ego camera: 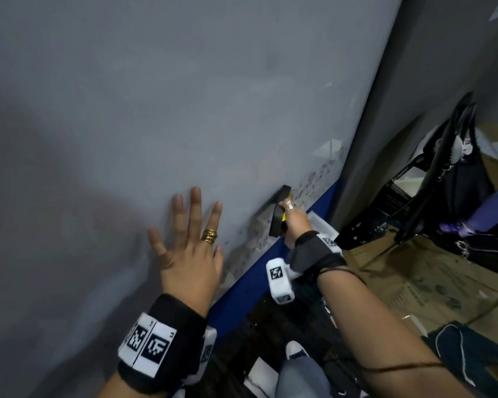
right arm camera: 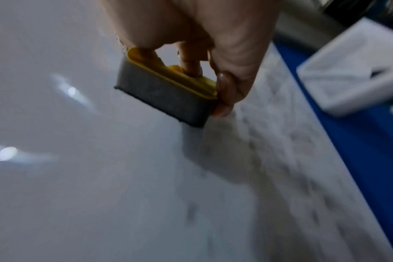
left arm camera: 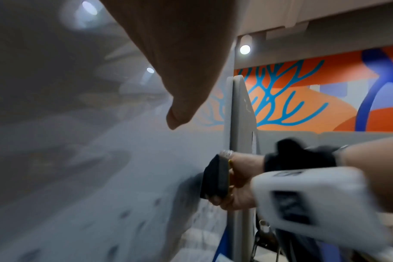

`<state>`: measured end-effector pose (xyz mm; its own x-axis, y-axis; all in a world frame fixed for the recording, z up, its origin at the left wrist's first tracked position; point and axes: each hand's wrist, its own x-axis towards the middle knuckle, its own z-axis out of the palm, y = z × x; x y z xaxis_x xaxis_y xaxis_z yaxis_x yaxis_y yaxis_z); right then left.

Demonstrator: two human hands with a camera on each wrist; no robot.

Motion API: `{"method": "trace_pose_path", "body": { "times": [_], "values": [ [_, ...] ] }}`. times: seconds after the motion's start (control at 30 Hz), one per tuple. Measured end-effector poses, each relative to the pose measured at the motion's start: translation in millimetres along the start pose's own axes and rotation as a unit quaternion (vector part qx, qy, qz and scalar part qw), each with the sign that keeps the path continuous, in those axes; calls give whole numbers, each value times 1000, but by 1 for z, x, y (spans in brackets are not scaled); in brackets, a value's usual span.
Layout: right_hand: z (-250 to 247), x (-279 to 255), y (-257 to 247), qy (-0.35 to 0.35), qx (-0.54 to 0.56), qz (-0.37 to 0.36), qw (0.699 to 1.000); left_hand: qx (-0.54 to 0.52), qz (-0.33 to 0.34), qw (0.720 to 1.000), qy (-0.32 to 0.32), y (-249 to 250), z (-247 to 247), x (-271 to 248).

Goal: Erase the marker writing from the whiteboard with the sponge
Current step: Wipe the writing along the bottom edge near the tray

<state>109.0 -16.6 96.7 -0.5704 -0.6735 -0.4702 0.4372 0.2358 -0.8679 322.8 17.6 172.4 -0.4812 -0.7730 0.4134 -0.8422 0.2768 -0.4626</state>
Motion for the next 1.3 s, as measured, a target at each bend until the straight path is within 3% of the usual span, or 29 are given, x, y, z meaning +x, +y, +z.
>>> {"method": "trace_pose_path", "body": {
  "times": [0.13, 0.23, 0.3, 0.4, 0.47, 0.57, 0.63, 0.73, 0.83, 0.9, 1.03, 1.1, 1.2, 1.3],
  "values": [
    [33, -81, 57, -86, -76, -20, 993, -43, -42, 998, 10, -20, 6, -19],
    [51, -126, 93, -175, -47, -35, 983, -51, -47, 998, 13, -31, 13, -32],
    [54, -121, 93, -135, -42, -52, 989, -60, -40, 997, 9, -40, 19, -39],
    [46, -78, 68, -24, -55, -17, 998, -76, -9, 997, 0, -57, 23, -50],
    [30, -47, 50, 4, -23, -1, 1000, -38, 28, 999, -8, -69, 24, -56],
    [20, -39, 41, -4, 19, 24, 1000, 2, 70, 998, -2, -84, 24, -58],
    [30, -63, 56, -30, -18, 19, 999, -3, 81, 997, -5, -87, 25, -58],
    [50, -116, 101, -126, -99, -23, 987, -24, 69, 997, -3, -83, 28, -57],
    [66, -152, 139, -213, -68, -48, 973, -37, 58, 998, -1, -80, 31, -56],
    [75, -153, 148, -194, -45, -51, 979, -26, 60, 998, -9, -83, 29, -55],
    [74, -119, 129, -61, -5, 0, 998, -2, 60, 998, -29, -84, 20, -63],
    [67, -101, 114, -30, 44, 29, 998, -25, 45, 998, -20, -90, 23, -77],
    [66, -104, 110, -33, 30, 61, 997, -113, -19, 993, 9, -108, 29, -101],
    [79, -155, 130, -111, -50, 29, 992, -143, -78, 986, 43, -125, 36, -123]
  ]
}}
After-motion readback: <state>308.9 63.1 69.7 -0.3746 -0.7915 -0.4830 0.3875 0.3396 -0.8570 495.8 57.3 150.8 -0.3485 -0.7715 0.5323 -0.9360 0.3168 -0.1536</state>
